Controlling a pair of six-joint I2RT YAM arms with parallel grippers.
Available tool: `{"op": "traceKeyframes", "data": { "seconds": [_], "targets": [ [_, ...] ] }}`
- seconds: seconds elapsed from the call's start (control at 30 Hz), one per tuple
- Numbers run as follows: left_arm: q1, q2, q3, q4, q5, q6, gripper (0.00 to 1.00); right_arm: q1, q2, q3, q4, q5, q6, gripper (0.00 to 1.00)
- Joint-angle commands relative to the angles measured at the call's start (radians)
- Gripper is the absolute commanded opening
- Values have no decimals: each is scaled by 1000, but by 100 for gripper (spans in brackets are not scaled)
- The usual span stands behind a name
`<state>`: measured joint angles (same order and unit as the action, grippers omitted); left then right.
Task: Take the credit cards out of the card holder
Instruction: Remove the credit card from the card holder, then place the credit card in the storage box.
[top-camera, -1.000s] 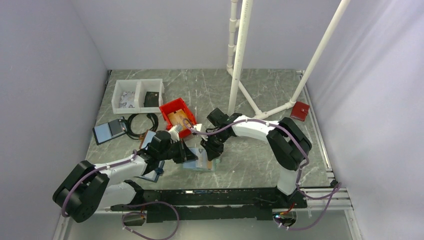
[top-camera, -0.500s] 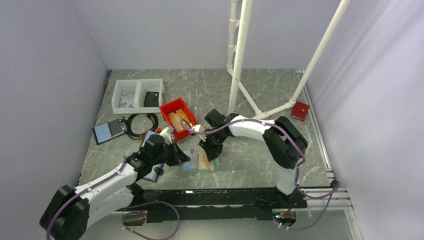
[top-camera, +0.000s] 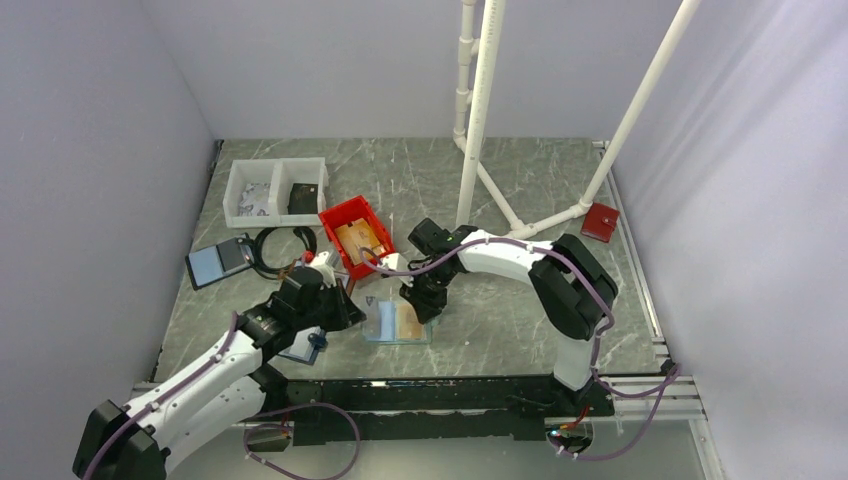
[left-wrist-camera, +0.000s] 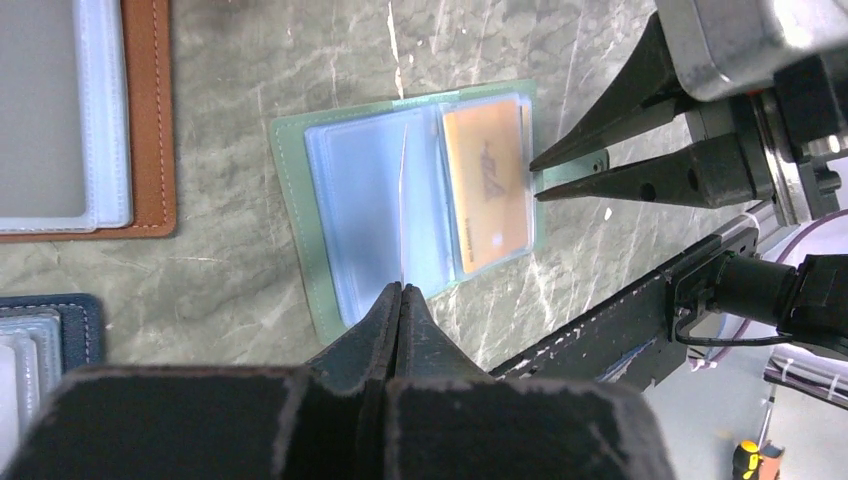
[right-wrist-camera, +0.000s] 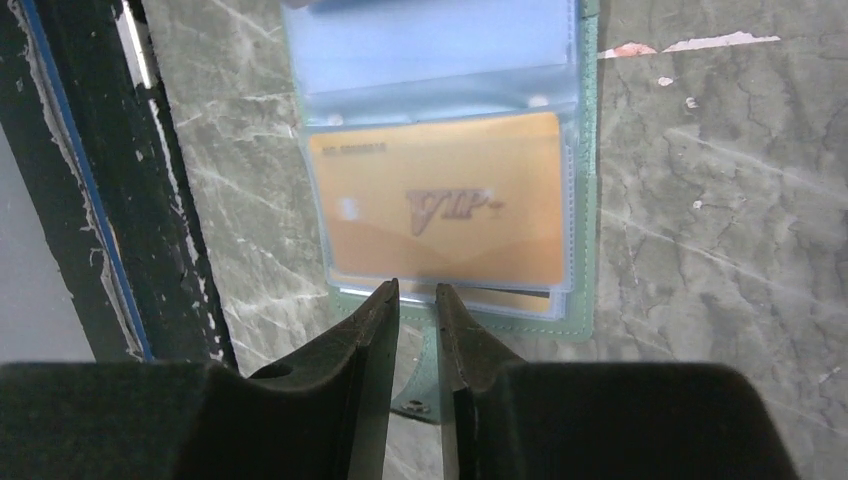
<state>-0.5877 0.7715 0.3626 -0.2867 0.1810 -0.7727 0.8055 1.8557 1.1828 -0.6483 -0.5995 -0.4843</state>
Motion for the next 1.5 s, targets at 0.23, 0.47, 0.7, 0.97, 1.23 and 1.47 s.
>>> {"op": "traceKeyframes", "data": {
  "seconds": [0.23, 0.47, 0.7, 0.97, 1.23, 1.47],
  "targets": [
    [6, -22, 117, -75, -51, 98, 0, -8, -132, 23, -95, -60, -152, 23],
    [9, -4, 164, -97, -64, 124, 0, -20, -179, 20, -113, -77, -176, 23],
    [27, 7, 224, -137, -80, 170, 0, -28, -229, 14, -116, -80, -185, 23],
    [155, 37, 287, -156, -2, 239, 0, -31, -273, 8, -119, -85, -192, 23],
    [307, 128, 386, -176, 86, 352, 0, -31, -300, 5, -121, -91, -194, 24],
    [459, 224, 469, -150, 166, 441, 0, -31, -324, -2, -120, -100, -196, 24]
  ]
}}
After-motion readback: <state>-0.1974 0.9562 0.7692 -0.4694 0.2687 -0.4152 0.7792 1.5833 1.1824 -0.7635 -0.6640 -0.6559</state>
